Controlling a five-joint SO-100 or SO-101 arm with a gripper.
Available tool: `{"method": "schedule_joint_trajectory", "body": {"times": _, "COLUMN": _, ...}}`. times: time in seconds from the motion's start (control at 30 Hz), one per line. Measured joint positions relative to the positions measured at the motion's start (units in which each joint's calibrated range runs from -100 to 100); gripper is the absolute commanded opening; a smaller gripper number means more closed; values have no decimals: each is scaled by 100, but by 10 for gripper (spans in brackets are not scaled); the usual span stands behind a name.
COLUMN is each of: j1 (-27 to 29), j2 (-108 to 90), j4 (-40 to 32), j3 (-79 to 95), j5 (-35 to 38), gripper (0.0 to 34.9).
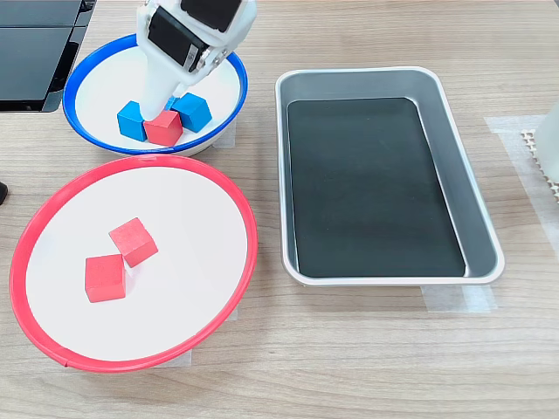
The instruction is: Relocate any red block in the blue dish to the red dish, correcting any misplacement.
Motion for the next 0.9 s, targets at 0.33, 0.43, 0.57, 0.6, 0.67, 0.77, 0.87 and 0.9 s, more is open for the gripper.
{"method": "schedule_joint_trajectory", "body": {"times": 0.33, "j1": 9, "j2": 256, "j4": -33, "j3": -209, "j5": -49, "gripper": 140}}
{"method": "schedule_joint_trajectory", "body": {"times": 0.43, "j1": 9, "j2": 298, "j4": -33, "j3": -245, "j5": -49, "gripper": 140}}
{"method": "schedule_joint_trajectory", "body": {"times": 0.57, "j1": 9, "j2": 367, "j4": -33, "j3": -290, "j5": -59, "gripper": 141}}
{"method": "schedule_joint_trajectory", "body": {"times": 0.6, "j1": 9, "j2": 384, "j4": -33, "j3": -290, "j5": -59, "gripper": 141}}
{"method": "schedule_joint_trajectory", "body": {"times": 0.67, "j1": 9, "j2": 401, "j4": -33, "j3": -299, "j5": -59, "gripper": 141}}
{"method": "schedule_joint_trajectory", "body": {"times": 0.77, "j1": 9, "j2": 426, "j4": -33, "j3": -309, "j5": -59, "gripper": 141}}
{"method": "schedule_joint_trajectory", "body": {"times": 0.87, "j1": 9, "j2": 477, "j4": -41, "j3": -363, "j5": -83, "gripper": 144}}
{"method": "schedule_joint_trajectory", "body": {"times": 0.9, "j1": 9, "j2": 494, "j4": -41, "j3": -381, "j5": -83, "gripper": 144}}
